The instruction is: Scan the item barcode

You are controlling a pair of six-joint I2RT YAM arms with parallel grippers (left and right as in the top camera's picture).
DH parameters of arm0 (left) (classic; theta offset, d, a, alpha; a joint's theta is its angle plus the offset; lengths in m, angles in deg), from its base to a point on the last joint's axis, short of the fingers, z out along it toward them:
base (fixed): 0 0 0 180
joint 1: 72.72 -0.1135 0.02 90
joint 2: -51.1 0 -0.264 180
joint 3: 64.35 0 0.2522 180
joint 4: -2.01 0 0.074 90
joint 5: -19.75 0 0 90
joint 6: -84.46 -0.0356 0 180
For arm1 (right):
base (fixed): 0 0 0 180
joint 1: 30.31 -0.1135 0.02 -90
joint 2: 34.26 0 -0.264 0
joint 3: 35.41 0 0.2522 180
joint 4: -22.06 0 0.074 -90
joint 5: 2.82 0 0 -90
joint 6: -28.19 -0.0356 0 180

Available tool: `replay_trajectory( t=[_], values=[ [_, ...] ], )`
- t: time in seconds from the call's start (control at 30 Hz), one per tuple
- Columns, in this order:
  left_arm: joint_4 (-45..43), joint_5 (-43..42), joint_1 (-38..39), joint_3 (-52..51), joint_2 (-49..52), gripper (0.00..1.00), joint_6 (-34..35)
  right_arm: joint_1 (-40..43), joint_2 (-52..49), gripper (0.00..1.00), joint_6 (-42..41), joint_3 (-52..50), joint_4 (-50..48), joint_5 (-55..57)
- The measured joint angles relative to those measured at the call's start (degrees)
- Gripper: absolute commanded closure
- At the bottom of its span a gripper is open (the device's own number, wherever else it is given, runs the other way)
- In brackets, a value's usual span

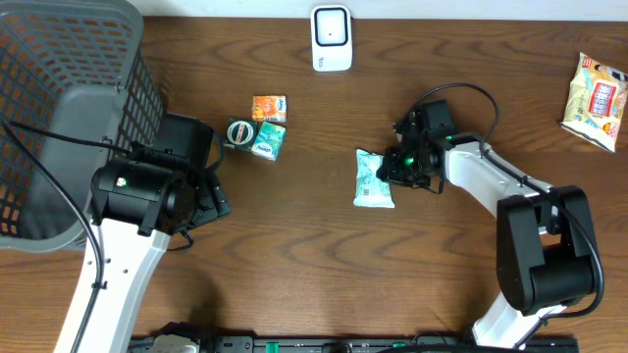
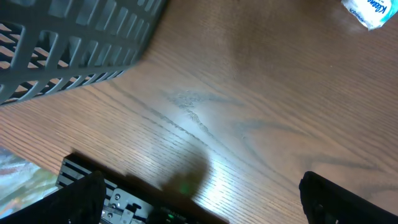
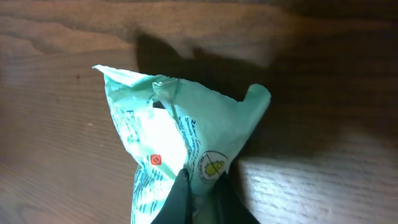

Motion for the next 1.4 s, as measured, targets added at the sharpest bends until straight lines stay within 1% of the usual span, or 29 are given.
replay_trajectory(
  t=[0.17, 0.27, 0.43, 0.47, 0.5, 0.57, 0.6, 0.63, 0.7, 0.77, 0.9, 1.07, 1.17, 1.27, 1.33, 1.37, 1.4],
  values=[
    [0.00, 0.00, 0.00, 0.00, 0.00, 0.02, 0.00, -0.13, 0.07, 0.99, 0.35, 4.02, 7.72, 4.94],
    [0.00, 0.00, 0.00, 0.00, 0.00, 0.02, 0.00, -0.83, 0.61, 0.99, 0.39, 7.19, 12.70, 12.35],
    [0.00, 0.00, 0.00, 0.00, 0.00, 0.02, 0.00, -2.60, 1.86, 0.99, 0.42, 9.64, 13.73, 18.21],
    [-0.02, 0.02, 0.00, 0.00, 0.00, 0.03, 0.00, -3.04, 2.08, 0.95, 0.39, 9.73, 13.73, 18.82],
    [0.00, 0.02, 0.00, 0.00, 0.00, 0.02, 0.00, -3.43, 2.16, 0.79, 0.28, 9.73, 13.88, 19.34],
    [0.00, 0.02, 0.00, 0.00, 0.00, 0.02, 0.00, -3.76, 2.16, 0.55, 0.33, 9.73, 14.19, 19.61],
    [0.00, 0.00, 0.00, 0.00, 0.00, 0.02, 0.00, -3.74, 2.16, 0.47, 0.37, 9.73, 14.38, 19.52],
    [0.00, 0.00, 0.00, 0.00, 0.00, 0.02, 0.00, -3.50, 2.19, 0.41, 0.17, 9.73, 14.56, 19.08],
    [0.00, 0.00, 0.00, 0.00, 0.00, 0.02, 0.00, -2.60, 2.16, 0.39, 0.37, 9.70, 14.75, 17.51],
    [0.00, 0.02, 0.00, 0.00, 0.00, 0.02, 0.00, -1.49, 2.16, 0.35, 0.37, 9.62, 15.02, 15.96],
    [0.00, 0.02, 0.00, 0.00, 0.00, 0.02, 0.00, 1.18, 2.19, 0.34, 0.35, 7.93, 13.77, 13.16],
    [0.00, 0.00, 0.00, 0.00, 0.00, 0.02, 0.00, 2.23, 2.16, 0.34, 0.33, 1.90, 5.01, 5.90],
    [0.00, 0.00, 0.00, 0.00, 0.00, 0.02, 0.00, 2.14, 2.14, 0.36, 0.31, -2.14, -0.50, 1.46],
    [0.00, 0.00, 0.00, 0.00, 0.00, 0.02, 0.00, 2.16, 2.36, 0.48, -0.52, -5.01, -4.48, -1.70],
    [0.00, 0.02, 0.00, 0.00, 0.00, 0.02, 0.00, 2.16, 2.43, 0.71, -1.22, -6.43, -6.88, -3.06],
    [0.00, 0.02, 0.00, 0.00, 0.00, 0.02, 0.00, 2.16, 2.45, 0.90, -1.49, -7.08, -7.74, -3.41],
    [0.00, 0.02, 0.00, -0.02, 0.00, 0.02, 0.00, 2.16, 2.45, 0.99, -1.73, -7.78, -8.41, -3.74]
  ],
)
